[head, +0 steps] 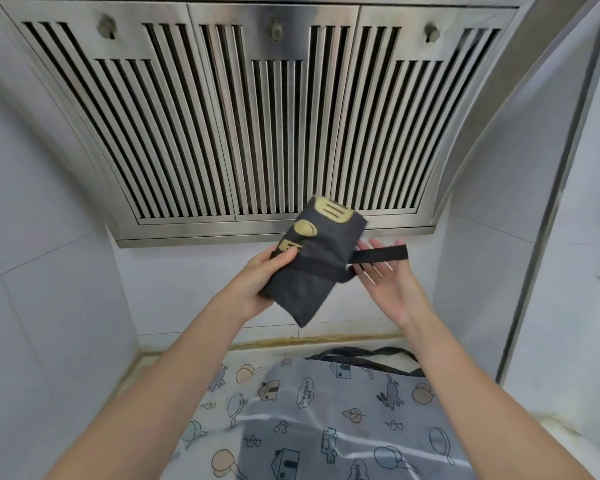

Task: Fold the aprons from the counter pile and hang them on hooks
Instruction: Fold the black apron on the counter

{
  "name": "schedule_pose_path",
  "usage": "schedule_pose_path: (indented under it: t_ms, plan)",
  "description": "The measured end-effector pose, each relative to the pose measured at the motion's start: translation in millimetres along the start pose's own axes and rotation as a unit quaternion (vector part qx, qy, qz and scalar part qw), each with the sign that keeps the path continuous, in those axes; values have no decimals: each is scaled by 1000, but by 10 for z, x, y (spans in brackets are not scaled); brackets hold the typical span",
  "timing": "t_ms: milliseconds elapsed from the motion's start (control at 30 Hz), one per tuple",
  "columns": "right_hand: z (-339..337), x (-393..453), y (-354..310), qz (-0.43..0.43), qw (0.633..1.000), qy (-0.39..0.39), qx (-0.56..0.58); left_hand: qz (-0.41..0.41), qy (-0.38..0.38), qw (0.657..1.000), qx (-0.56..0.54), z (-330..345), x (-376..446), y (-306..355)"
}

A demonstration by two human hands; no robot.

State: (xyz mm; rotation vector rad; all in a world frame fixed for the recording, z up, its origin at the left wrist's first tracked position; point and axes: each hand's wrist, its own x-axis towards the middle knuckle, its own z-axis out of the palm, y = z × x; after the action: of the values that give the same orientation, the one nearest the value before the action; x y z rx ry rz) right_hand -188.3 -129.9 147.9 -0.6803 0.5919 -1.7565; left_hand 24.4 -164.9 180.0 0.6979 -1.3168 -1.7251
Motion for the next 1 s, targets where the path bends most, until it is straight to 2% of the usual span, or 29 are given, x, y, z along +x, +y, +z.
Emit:
schedule_pose_path:
  t_ms: [67, 100, 200, 267, 300, 333, 467, 700, 767, 900, 967, 1000]
  plan:
    - [41, 5, -201, 56, 985, -85, -137, -17, 37, 999, 22, -118, 33, 6]
    - [73, 0, -295, 91, 963, -130, -219, -30, 38, 997, 54, -172, 45, 17]
    - [214, -3, -511, 174, 862, -210, -428, -76, -7, 983, 170, -214, 72, 46]
    - [335, 2, -582, 170, 791, -229, -542, -95, -51, 966, 236, -174, 104, 72]
    - [387, 13, -601, 155, 770, -230, -575, -100, -72, 958, 258, -150, 114, 99]
    - [425, 30, -609, 138, 767, -227, -584, -101, -90, 953, 272, -133, 127, 127]
    - [490, 41, -634, 75, 827, -206, -517, -97, -129, 945, 284, -91, 168, 245]
    - [475, -12, -554, 96, 834, -174, -514, -133, -193, 903, 360, 6, 177, 315]
    - [468, -31, -566, 129, 815, -184, -534, -151, -213, 883, 391, 24, 188, 288]
    - [462, -92, -572, 160, 733, -226, -621, -195, -229, 846, 441, 43, 206, 212]
    - [444, -105, -529, 130, 726, -228, -635, -208, -234, 826, 469, 82, 194, 186]
    - [434, -114, -506, 112, 742, -216, -625, -205, -244, 804, 501, 121, 188, 163]
